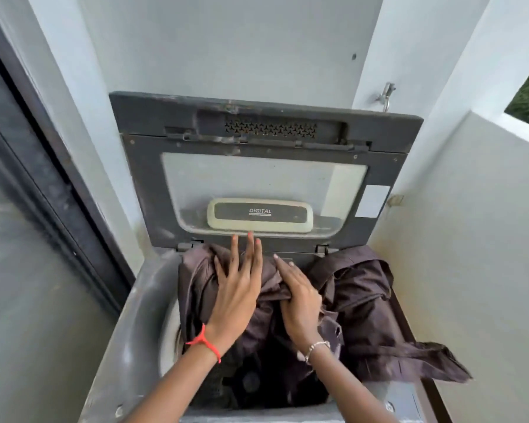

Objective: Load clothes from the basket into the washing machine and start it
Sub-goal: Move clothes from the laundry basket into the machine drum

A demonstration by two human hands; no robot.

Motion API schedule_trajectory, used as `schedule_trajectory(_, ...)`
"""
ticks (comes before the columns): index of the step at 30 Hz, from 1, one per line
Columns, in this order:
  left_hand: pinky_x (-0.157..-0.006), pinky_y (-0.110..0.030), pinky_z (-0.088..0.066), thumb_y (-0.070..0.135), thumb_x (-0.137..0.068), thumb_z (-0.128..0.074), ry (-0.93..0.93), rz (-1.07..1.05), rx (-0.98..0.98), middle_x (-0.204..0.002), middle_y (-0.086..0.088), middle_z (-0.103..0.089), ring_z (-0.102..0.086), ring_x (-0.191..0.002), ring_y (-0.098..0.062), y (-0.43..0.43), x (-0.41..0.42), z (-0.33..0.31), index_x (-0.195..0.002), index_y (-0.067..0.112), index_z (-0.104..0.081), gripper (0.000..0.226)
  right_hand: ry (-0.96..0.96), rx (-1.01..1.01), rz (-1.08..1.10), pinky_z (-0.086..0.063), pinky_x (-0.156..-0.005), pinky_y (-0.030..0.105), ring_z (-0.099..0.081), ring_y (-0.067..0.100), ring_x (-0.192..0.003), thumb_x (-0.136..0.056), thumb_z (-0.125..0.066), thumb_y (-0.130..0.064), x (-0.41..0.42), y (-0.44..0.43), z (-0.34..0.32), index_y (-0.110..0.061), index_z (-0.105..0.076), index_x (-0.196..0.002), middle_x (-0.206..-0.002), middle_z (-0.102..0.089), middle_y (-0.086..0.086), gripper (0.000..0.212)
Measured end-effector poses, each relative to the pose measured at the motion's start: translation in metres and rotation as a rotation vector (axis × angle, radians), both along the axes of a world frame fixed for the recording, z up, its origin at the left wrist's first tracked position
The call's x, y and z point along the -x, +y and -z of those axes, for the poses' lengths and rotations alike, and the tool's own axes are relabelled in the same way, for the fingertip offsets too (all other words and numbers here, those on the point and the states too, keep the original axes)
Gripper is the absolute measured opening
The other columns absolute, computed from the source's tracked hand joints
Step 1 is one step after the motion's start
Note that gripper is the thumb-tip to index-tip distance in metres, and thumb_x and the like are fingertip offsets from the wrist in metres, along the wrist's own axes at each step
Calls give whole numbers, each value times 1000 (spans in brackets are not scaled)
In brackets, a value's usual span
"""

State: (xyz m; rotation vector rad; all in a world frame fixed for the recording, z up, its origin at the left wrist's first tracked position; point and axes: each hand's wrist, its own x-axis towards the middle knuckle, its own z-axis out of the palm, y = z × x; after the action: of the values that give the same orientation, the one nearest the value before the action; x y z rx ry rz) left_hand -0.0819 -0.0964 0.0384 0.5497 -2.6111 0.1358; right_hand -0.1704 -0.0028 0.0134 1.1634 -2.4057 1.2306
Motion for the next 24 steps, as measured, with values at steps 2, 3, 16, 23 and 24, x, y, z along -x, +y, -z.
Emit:
schedule_trajectory(2, -81, -61, -49, -2, -75, -25, -101, -31, -48, -149, -21, -30, -29, -134, -45, -1, 0, 25, -145, 0, -15, 71, -57, -115, -31, -37, -95, 19, -49, 16, -123, -65, -54, 5, 1, 1, 27, -35, -45, -130, -129, -56, -10, 76)
schedule_trajectory(3, -83, -62, -48, -2, -75, -30, -149, -44, -62, -150, -20, -29, -29, -135, -44, -3, -2, 36, -145, 1, -15, 72, -89, -186, -55, -39, -98, 26, -45, 15, -127, -69, -51, 3, 2, 2, 36, -36, -41, -132, -133, -51, -12, 75)
schedule_trajectory(16, -99, -62, 24, 28, -77, -69, -437, -33, -324, -142, -10, 44, 49, -124, -23, -8, -2, 88, -129, 22, 44, 125, 185, -703, 34, 5, -111, 51, -6, 23, -141, -22, -88, -29, 49, 42, 52, -28, -19, -144, -152, -20, 12, 140)
schedule_trajectory(23, -101, -68, -9, 36, -43, -88, -434, -6, -283, -155, -14, 8, 8, -142, -33, -14, 16, 87, -148, 11, 7, 144, -146, -874, 269, -16, -99, 71, 25, 31, -137, -71, -72, -39, 96, 88, 34, -42, 12, -139, -151, 26, -2, 109)
schedule_trajectory(24, -101, -68, -8, 36, -45, -88, -431, 0, -285, -155, -14, 10, 6, -143, -35, -14, 17, 88, -147, 12, 10, 144, -131, -879, 259, -19, -99, 70, 21, 31, -138, -77, -68, -32, 95, 89, 36, -39, 0, -143, -153, 19, -1, 94)
